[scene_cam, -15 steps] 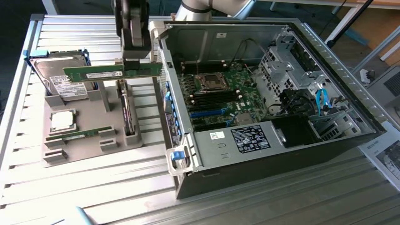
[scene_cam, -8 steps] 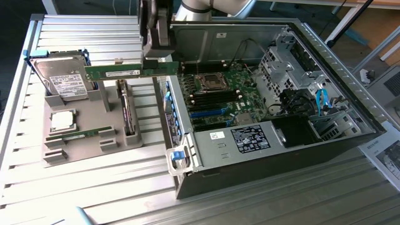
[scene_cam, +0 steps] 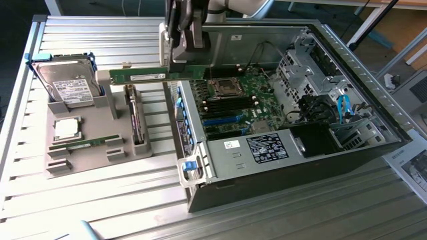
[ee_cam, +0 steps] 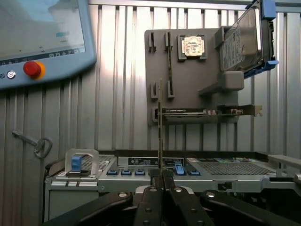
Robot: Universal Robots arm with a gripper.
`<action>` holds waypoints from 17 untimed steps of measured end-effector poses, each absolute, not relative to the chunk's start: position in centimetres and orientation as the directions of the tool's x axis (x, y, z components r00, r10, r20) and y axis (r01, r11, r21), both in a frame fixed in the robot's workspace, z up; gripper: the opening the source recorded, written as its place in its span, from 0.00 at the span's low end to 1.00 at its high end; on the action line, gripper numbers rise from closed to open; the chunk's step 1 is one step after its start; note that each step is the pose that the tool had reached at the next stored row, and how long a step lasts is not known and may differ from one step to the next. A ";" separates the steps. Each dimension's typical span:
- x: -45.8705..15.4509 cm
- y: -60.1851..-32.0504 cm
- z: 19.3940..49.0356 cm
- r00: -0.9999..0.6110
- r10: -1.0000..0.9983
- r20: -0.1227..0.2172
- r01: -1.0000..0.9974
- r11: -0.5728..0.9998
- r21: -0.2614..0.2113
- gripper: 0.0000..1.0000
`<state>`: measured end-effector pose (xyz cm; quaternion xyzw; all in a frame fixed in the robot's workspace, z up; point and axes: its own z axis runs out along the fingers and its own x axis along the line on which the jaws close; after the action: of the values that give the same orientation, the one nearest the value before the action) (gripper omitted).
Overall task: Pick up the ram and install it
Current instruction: 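Pick up the ram and move it above insertion slot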
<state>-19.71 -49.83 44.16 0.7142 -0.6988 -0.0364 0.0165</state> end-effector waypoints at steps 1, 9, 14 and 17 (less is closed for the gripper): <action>-19.5 -49.8 44.2 0.021 -0.999 -0.029 -0.997 -0.023 0.075 0.12; -16.9 -49.8 44.2 0.020 -0.999 -0.029 -0.996 -0.023 0.080 0.12; -15.4 -49.8 44.2 0.020 -0.999 -0.029 -0.996 -0.023 0.084 0.12; -14.4 -49.8 44.2 0.020 -0.999 -0.029 -0.996 -0.023 0.086 0.12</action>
<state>-14.42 -49.83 44.15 0.7139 -0.6987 -0.0406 0.0206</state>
